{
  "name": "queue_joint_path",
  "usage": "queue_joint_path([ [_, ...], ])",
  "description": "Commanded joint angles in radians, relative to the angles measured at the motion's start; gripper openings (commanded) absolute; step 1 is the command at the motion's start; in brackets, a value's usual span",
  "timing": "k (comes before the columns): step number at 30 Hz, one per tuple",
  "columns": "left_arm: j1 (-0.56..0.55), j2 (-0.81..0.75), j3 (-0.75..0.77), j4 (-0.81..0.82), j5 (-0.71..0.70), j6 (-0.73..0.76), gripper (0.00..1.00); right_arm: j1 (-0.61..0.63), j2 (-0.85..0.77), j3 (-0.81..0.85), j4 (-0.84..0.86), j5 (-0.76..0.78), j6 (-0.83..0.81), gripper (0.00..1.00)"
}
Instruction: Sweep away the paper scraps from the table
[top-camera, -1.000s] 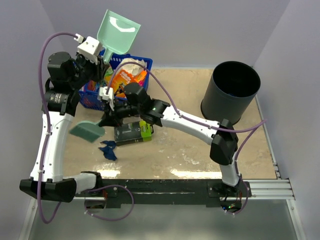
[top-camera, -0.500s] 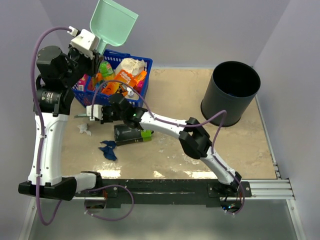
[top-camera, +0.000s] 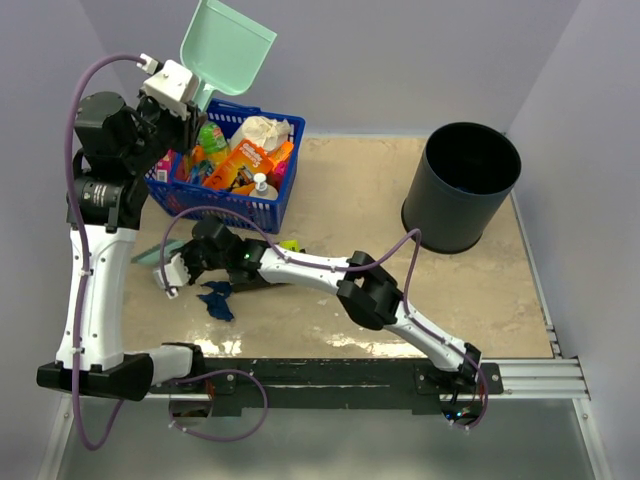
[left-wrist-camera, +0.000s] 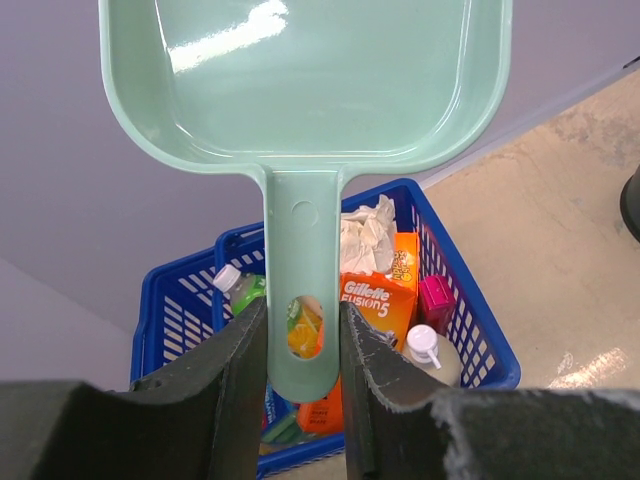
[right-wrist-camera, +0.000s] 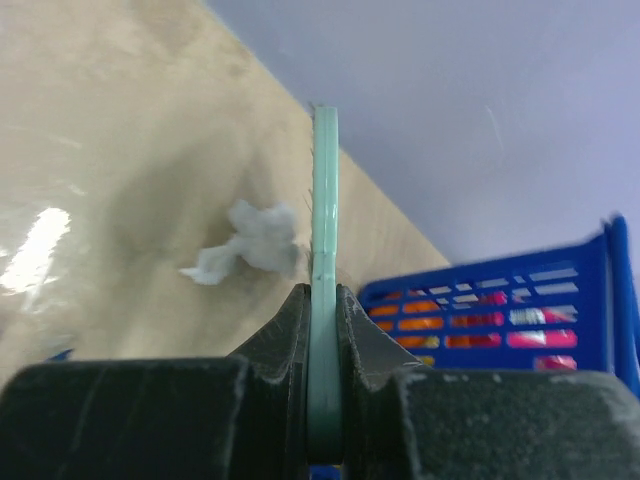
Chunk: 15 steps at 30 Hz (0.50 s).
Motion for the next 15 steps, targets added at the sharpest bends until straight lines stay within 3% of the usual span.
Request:
queue_joint_path([
  [1,0.006,-0.022,-0.022,0.041,0.005,-0.006,0.00,0.009,-0.036,0.004,-0.127,-0.053,-0.126,0.00],
  [5,0.005,-0.034,-0.052,0.061,0.024,-0.015,0.00,0.009,-0.092,0.006,-0.345,-0.073,-0.160,0.00],
  [15,0.005,-0.047,-0.134,0.153,0.094,-0.069,0.00,0.035,-0.328,-0.180,-0.736,-0.150,-0.193,0.00],
])
